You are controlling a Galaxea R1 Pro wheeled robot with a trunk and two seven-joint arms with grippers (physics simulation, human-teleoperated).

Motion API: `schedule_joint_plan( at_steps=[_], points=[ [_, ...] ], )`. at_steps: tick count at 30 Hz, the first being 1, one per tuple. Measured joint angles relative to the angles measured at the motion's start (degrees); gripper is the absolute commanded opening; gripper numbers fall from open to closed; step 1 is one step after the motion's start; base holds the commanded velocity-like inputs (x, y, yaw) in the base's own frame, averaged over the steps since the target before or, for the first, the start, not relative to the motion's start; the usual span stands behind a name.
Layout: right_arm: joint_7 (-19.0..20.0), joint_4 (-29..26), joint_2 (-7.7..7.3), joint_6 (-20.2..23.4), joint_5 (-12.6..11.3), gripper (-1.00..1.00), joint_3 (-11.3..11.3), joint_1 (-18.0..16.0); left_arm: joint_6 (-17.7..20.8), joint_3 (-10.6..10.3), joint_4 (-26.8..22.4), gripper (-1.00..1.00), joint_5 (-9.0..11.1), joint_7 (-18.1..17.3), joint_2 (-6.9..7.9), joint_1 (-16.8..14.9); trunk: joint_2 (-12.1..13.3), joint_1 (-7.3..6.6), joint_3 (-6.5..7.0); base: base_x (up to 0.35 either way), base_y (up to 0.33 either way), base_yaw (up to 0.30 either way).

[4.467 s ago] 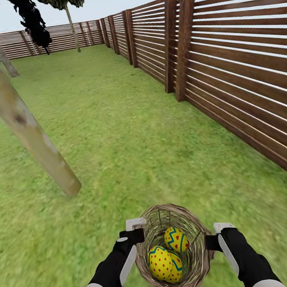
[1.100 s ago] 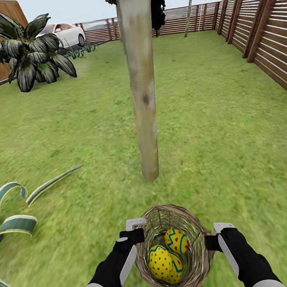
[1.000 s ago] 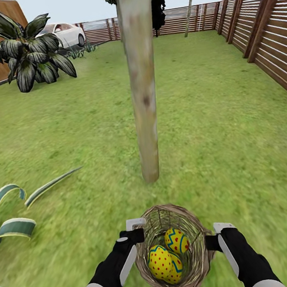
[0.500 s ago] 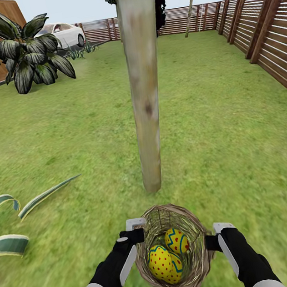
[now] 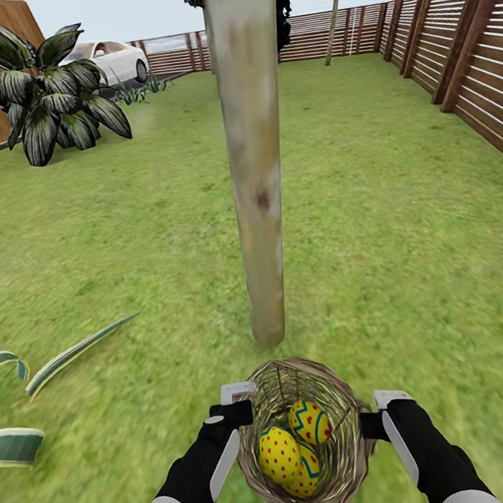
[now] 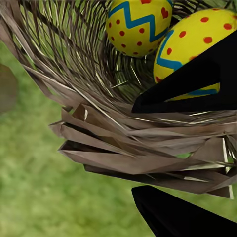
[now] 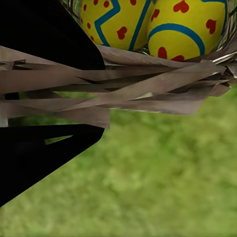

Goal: Take the three Easter eggs out of the wicker basket on the lawn in the garden, then place them on the lawn next to a single tree (choose any tree) so that all three eggs are next to the same tree and none are left in the basket.

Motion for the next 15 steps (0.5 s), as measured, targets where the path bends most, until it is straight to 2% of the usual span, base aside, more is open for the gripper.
schedule_joint_plan(
  at_steps=[15],
  points=[
    [0.1, 0.0, 0.00, -0.1, 0.1, -1.00, 0.0, 0.0, 0.0, 0.0, 0.0, -1.00, 0.0, 0.0, 0.00, 0.0, 0.0, 0.00, 0.00, 0.000, 0.000, 0.000]
  ],
)
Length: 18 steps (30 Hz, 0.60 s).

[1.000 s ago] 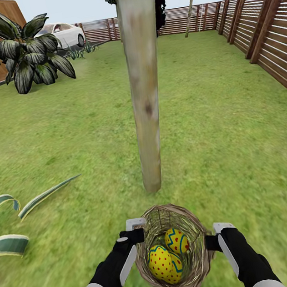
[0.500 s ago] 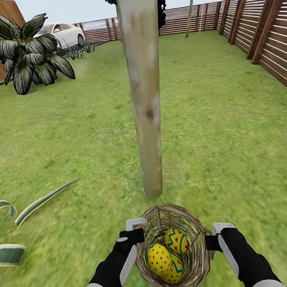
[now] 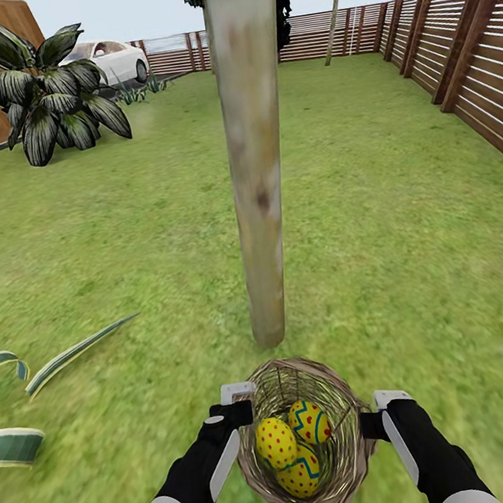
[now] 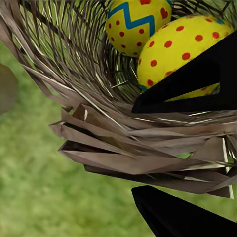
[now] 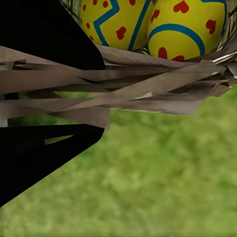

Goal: Take the three Easter eggs out of the wicker basket on the lawn in the garden, then place them on the lawn next to a single tree (choose any tree) so that all three eggs are next to the same tree and none are left in the basket.

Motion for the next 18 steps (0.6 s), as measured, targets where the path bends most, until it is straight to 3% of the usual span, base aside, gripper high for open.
schedule_joint_plan(
  at_steps=[11, 18],
  points=[
    [-0.1, 0.0, 0.00, -0.1, 0.4, -1.00, 1.1, 0.0, 0.1, 0.0, 0.0, -1.00, 0.0, 0.0, 0.00, 0.0, -0.4, 0.22, -0.18, 0.000, 0.000, 0.000],
    [-0.1, 0.0, 0.00, -0.1, 0.4, -1.00, 1.1, 0.0, 0.1, 0.0, 0.0, -1.00, 0.0, 0.0, 0.00, 0.0, -2.8, 1.54, -1.26, 0.000, 0.000, 0.000]
  ],
)
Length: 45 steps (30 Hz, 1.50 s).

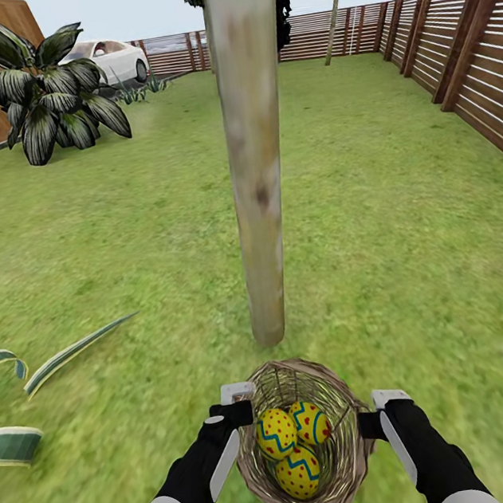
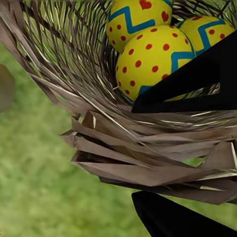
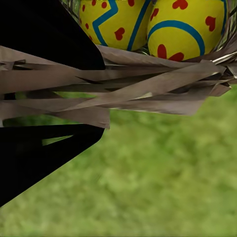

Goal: Take the three Easter eggs out of the wicker basket on the lawn in the garden, then place them on the lawn next to a single tree (choose any tree) so that all three eggs are next to the same tree and none are left in the basket.

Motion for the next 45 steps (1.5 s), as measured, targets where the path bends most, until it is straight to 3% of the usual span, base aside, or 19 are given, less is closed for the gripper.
schedule_joint_plan(
  at_steps=[14, 22, 30, 34, 45],
  points=[
    [0.0, 0.0, 0.00, -0.1, 0.0, -1.00, 0.0, 0.0, 0.0, 0.0, 0.0, -1.00, 0.0, 0.0, 0.00, 0.0, -2.4, 1.31, -1.07, 0.000, 0.000, 0.000],
    [0.0, 0.0, 0.00, -0.2, -0.1, -1.00, 0.0, 0.0, 0.0, 0.0, 0.0, -1.00, -0.1, 0.0, 0.00, 0.0, -2.4, 1.32, -1.08, 0.000, 0.000, 0.000],
    [0.0, 0.1, 0.01, -0.2, -0.1, -1.00, 0.0, 0.0, 0.0, 0.0, 0.0, -1.00, 0.0, 0.1, 0.01, 0.0, -5.6, 3.07, -2.51, 0.000, 0.000, 0.000],
    [0.0, 0.1, 0.02, -0.2, -0.1, -1.00, 0.0, 0.0, 0.0, 0.0, 0.0, -1.00, 0.0, 0.1, 0.00, 0.0, -5.6, 3.08, -2.51, 0.000, 0.000, 0.000],
    [0.0, 0.1, 0.01, -0.2, -0.1, -1.00, 0.0, 0.0, 0.0, 0.0, 0.0, -1.00, 0.0, 0.1, 0.00, 0.0, -10.0, 5.49, -4.48, 0.000, 0.000, 0.000]
  ],
)
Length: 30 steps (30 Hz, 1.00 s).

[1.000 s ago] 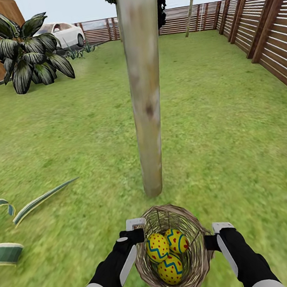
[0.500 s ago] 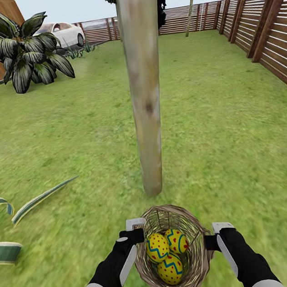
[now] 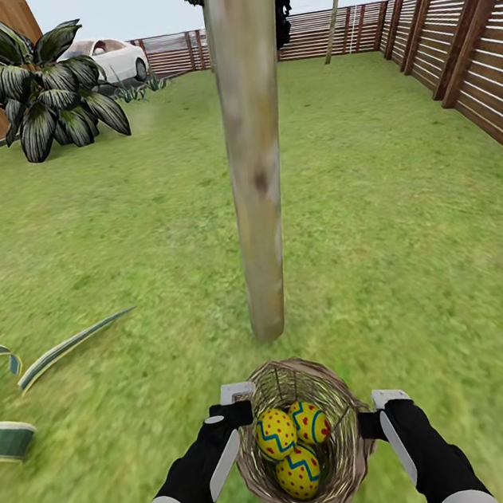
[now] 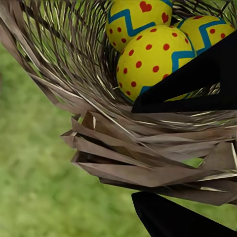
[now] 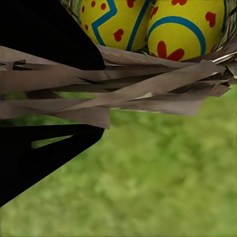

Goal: Take the three Easter eggs out of the wicker basket on the lawn in the garden, then place them on the lawn next to a single tree (choose any tree) so that all three eggs are next to the same tree and none are left in the basket.

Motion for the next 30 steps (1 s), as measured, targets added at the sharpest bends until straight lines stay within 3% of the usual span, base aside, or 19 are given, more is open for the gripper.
schedule_joint_plan(
  at_steps=[9, 19, 20, 30],
  points=[
    [0.1, -1.5, -0.02, 0.6, -1.9, -1.00, 0.2, 0.0, 0.0, 0.0, 0.0, -1.00, -0.1, 0.0, 0.01, 0.0, -3.6, 1.95, -1.61, 0.000, 0.000, 0.000],
    [0.1, -1.5, 0.00, 0.6, -1.9, -1.00, 0.2, 0.0, 0.0, 0.0, 0.0, -1.00, 0.0, 0.0, 0.01, 0.0, -3.6, 1.96, -1.61, 0.000, 0.000, 0.000],
    [0.1, -1.5, -0.01, 0.6, -1.9, -1.00, 0.2, 0.0, 0.0, 0.0, 0.0, 1.00, 0.0, 0.0, 0.01, 0.0, -3.6, 1.96, -1.61, 0.000, 0.000, 0.000],
    [0.1, -1.5, 0.00, 0.6, -1.9, -1.00, 0.1, 0.0, 0.0, 0.1, 0.0, 1.00, 0.3, -0.1, -0.01, 0.0, -3.6, 1.96, -1.61, 0.000, 0.000, 0.000]
  ],
)
